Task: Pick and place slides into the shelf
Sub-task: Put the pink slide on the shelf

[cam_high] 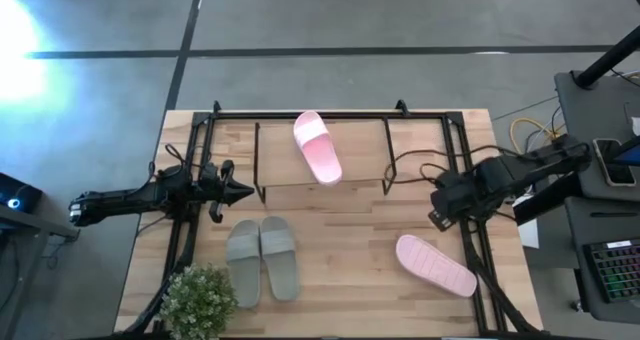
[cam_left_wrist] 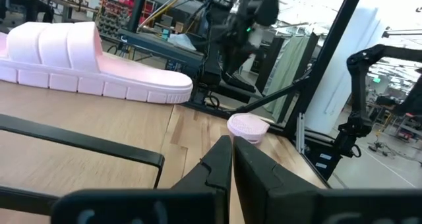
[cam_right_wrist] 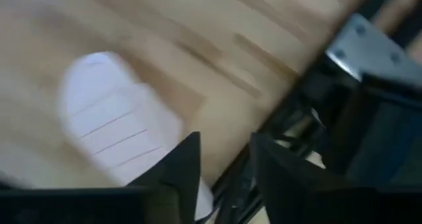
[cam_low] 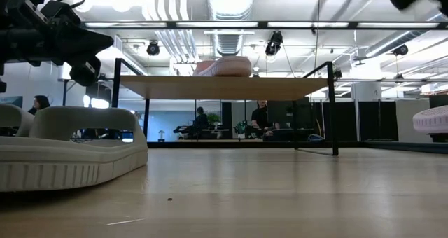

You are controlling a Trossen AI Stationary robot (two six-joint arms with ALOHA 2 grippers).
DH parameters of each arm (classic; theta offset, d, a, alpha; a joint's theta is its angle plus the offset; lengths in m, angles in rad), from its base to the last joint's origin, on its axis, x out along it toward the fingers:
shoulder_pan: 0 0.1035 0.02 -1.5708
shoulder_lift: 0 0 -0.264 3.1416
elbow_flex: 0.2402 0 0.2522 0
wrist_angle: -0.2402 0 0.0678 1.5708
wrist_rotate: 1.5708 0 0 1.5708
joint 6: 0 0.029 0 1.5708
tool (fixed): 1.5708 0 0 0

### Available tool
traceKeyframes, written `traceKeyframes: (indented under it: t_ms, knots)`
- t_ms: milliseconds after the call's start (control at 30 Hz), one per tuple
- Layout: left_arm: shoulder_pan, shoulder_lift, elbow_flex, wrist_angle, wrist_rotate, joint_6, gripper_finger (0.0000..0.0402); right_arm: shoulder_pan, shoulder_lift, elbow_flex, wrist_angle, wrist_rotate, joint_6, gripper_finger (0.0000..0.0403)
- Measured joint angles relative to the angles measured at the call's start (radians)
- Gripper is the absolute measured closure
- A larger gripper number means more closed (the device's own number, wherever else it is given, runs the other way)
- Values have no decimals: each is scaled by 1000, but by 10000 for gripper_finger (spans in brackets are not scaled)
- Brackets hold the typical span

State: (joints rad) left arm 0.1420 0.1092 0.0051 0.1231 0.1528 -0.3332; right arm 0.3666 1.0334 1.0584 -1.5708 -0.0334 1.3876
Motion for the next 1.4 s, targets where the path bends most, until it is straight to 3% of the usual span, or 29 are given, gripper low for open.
traceKeyframes:
  t_ms: [267,400,667,833,1133,1233,1400]
  knots:
    - [0,2,0,0,0,0,401,8,-96,-251,145,-84,133,380]
    - [0,2,0,0,0,0,401,9,-103,-341,308,-127,128,393]
    - [0,7,0,0,0,0,401,14,-10,-306,300,-106,45,394]
    - [0,8,0,1,0,0,401,54,41,-221,375,-99,-156,394]
    - [0,8,0,0,0,0,401,102,157,-155,416,-119,-316,394]
    - [0,8,0,0,0,0,401,127,170,-116,410,-71,-334,394]
    - [0,8,0,0,0,0,401,138,167,-11,408,96,-331,394]
